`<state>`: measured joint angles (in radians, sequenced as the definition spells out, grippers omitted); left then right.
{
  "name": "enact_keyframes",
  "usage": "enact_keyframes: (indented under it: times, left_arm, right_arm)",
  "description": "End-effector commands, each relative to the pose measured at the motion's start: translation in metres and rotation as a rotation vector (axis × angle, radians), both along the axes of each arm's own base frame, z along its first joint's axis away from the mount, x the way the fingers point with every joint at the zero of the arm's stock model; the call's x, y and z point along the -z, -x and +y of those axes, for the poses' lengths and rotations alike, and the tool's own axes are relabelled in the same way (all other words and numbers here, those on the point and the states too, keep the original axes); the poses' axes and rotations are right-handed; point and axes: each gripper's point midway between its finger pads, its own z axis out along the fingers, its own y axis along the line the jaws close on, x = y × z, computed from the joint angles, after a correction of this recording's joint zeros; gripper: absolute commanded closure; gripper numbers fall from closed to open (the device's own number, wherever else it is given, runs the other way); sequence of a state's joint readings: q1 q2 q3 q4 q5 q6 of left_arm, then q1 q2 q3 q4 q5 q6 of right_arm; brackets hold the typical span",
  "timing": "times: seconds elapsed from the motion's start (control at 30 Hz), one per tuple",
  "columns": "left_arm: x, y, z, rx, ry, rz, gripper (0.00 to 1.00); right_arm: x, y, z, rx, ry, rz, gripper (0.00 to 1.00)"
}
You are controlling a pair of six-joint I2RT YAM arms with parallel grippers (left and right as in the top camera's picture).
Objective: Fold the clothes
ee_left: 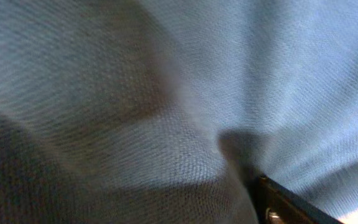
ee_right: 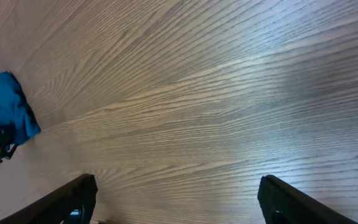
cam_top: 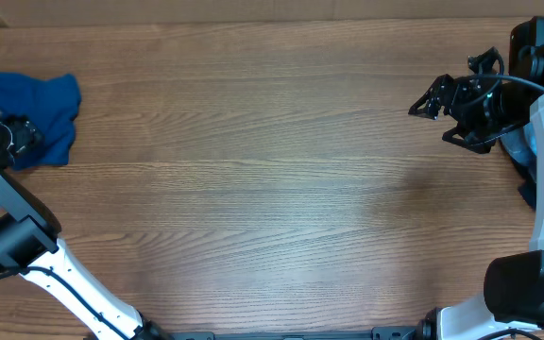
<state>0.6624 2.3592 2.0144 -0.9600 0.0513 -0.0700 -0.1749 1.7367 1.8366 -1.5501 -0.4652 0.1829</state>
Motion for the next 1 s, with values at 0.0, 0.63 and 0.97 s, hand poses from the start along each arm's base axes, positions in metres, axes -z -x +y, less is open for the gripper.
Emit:
enact_keyframes:
  times: [0.0,0.63,0.97]
  left_arm:
    - [-0.045,-0.016,-0.016,0.123,0.049,-0.101,0.24]
    - [-0.143,-0.006,0.015,0.043,-0.205,-0.167,0.0]
    - [-0.064,-0.011,0.044,-0.045,-0.214,-0.048,0.96]
  right_arm:
    - [-0.014,-0.005,0.002,-0.005,0.001,-0.057,0.13]
    - [-0.016,-0.008,0.005,-0.009,-0.015,-0.071,0.12]
    - [-0.017,-0.007,0.007,-0.011,-0.028,-0.07,0.12]
